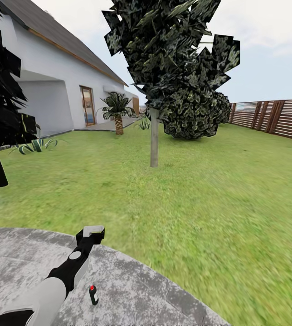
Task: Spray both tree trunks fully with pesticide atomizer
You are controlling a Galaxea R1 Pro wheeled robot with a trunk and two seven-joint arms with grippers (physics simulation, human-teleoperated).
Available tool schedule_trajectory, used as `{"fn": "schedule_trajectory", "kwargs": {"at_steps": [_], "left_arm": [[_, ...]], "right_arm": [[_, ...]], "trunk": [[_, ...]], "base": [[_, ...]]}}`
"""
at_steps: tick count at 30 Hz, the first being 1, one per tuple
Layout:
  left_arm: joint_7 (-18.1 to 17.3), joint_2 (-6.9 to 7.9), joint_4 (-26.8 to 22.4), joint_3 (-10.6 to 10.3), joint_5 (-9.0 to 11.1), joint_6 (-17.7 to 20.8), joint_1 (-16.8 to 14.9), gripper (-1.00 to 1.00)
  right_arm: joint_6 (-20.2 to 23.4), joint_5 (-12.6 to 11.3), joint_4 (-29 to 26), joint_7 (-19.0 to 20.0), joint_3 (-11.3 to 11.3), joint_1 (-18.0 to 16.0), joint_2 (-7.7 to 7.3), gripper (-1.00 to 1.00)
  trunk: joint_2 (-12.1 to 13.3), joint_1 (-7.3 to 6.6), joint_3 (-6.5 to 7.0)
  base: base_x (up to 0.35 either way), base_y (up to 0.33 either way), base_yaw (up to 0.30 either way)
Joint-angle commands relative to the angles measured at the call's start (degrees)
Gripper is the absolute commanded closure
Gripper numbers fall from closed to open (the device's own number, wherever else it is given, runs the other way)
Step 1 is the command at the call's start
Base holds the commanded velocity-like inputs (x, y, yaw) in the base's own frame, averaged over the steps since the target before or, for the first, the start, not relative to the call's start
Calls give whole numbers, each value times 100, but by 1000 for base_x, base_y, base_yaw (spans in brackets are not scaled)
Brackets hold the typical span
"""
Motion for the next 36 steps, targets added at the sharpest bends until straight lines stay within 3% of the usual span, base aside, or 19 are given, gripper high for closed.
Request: {"fn": "schedule_trajectory", "kwargs": {"at_steps": [1, 28, 36], "left_arm": [[0, 0, 0, 0, 0, 0, 0, -100], [0, 0, 0, 9, 0, -3, 0, -100], [-1, 0, 0, 9, 0, -5, 0, -100]], "right_arm": [[0, 1, 0, 2, 0, 0, 0, -100], [0, 1, 0, 9, -1, 0, 0, -100], [0, 1, 0, 9, -1, 0, 0, -100]], "trunk": [[-42, 23, -18], [-1125, 616, -503], [-1135, 636, -680]], "base": [[0, 0, 0], [0, 0, 0], [0, 0, 0]]}}
